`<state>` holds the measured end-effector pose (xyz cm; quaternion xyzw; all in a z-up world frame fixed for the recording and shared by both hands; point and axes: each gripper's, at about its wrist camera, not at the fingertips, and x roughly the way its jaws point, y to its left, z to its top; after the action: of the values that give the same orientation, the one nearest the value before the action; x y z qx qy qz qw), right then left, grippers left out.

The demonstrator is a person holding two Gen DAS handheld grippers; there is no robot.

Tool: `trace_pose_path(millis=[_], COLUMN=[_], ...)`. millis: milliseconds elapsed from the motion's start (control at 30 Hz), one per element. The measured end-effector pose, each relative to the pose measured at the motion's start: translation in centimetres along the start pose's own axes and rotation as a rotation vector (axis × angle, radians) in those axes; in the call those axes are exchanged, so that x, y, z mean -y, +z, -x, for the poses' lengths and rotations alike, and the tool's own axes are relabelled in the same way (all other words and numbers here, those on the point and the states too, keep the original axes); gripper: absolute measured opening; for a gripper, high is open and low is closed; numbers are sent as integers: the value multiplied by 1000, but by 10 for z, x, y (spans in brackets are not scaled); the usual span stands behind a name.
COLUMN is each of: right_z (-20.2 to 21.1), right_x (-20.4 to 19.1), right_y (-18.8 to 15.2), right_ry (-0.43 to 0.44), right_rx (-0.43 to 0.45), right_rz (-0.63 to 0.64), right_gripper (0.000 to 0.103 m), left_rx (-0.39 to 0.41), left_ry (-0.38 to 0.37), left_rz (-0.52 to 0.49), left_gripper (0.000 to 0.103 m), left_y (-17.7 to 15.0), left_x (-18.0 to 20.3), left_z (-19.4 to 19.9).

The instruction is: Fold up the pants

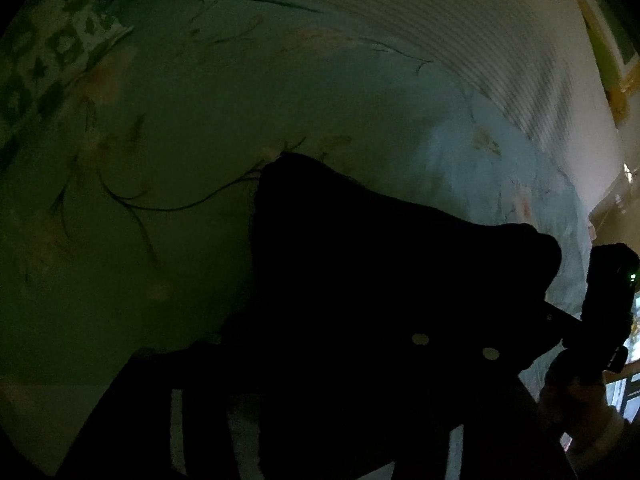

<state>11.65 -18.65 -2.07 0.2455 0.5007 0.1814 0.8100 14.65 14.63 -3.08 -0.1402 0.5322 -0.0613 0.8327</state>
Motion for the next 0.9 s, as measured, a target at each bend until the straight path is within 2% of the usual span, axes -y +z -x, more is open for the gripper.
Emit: trace_pose_path(millis=[67,400,533,700,900], right_z=[0,18,26,37,46], right_x=[-1,-10,-10,-7,-21], right_y=[-1,-8,-10,-12,-15], right_ry=[-8,-71,-125,-140,-154], right_rx=[0,36,59,85,108], right_rz=[1,1,6,-29,-16], right_gripper=[69,71,71,72,74], left_rx=[5,19,25,30,76], left_ry=[20,82,103,136,240], left_rz=[-6,10,4,4,-42], left_gripper=[64,72,73,74,76], left_y=[0,-3,-4,-5,-18], left_x=[1,3,5,10,27], left_z=[0,8,13,20,39])
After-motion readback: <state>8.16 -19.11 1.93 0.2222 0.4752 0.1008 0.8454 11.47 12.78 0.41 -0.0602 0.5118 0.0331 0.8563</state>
